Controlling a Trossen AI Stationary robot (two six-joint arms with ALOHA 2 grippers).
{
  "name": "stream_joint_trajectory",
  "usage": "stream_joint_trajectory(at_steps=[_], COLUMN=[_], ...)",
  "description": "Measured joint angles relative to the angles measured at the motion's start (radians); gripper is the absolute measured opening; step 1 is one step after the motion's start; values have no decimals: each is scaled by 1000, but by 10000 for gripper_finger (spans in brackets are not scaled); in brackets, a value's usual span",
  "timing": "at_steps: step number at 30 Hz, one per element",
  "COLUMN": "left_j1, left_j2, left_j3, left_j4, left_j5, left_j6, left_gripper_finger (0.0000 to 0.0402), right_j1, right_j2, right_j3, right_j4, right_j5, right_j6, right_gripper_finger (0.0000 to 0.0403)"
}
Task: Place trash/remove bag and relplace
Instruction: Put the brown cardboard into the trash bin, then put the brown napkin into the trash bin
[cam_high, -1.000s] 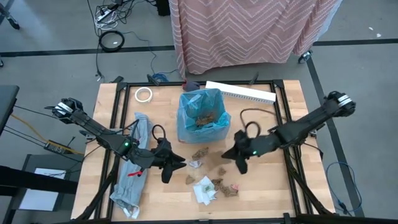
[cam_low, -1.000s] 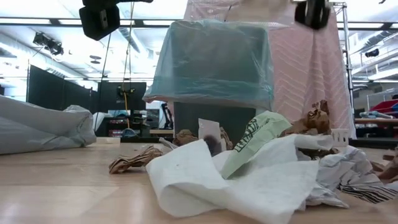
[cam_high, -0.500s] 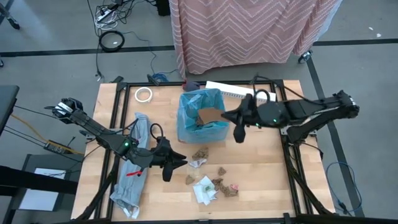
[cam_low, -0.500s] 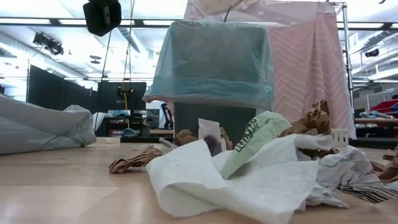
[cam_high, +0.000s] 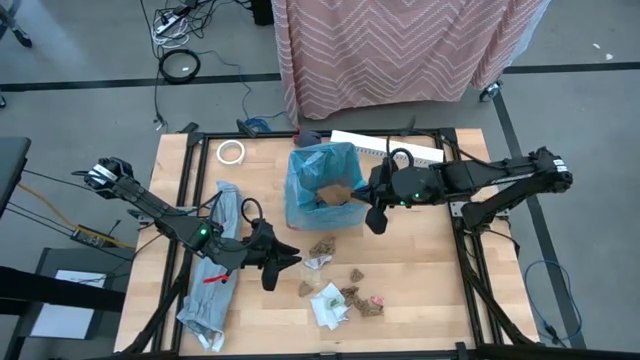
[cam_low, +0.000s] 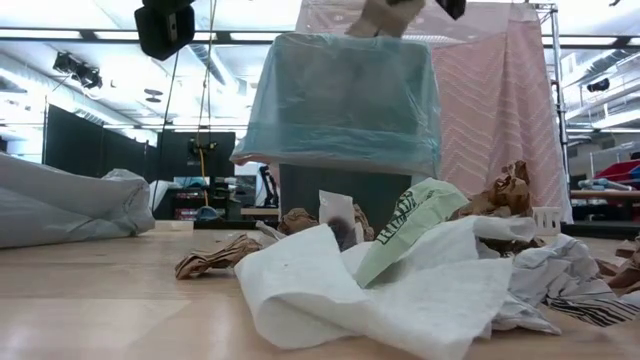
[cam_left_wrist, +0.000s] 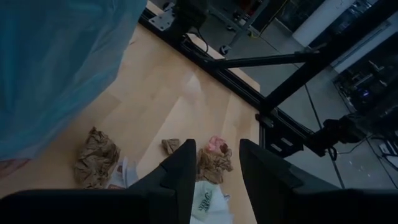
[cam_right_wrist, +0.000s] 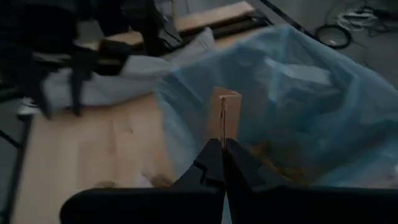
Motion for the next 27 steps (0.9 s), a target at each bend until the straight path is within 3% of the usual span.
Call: stream_joint_trajectory(at_steps=[10, 13, 20, 24, 27], left_j1=[0, 0, 0, 0, -2], left_j2=[0, 0, 0, 0, 0], left_j3=[0, 0, 0, 0, 0], left_j4=[-23, -24, -23, -26, -33], left_j5=[-9, -21, -28, -24, -14], left_j6=[2, 3, -5, -21, -20], left_gripper_finger=[131, 131, 131, 131, 131], right_j1=[-126, -151, -171, -144, -65], right_j2=[19, 22, 19, -5, -20], right_j3=[0, 0, 0, 37, 90], right_j4=[-21, 11, 53, 56, 50], right_j5=[-76, -97, -143, -283, -404], right_j6=[-92, -124, -143, -141, -90], right_gripper_finger=[1, 19, 139, 215, 241])
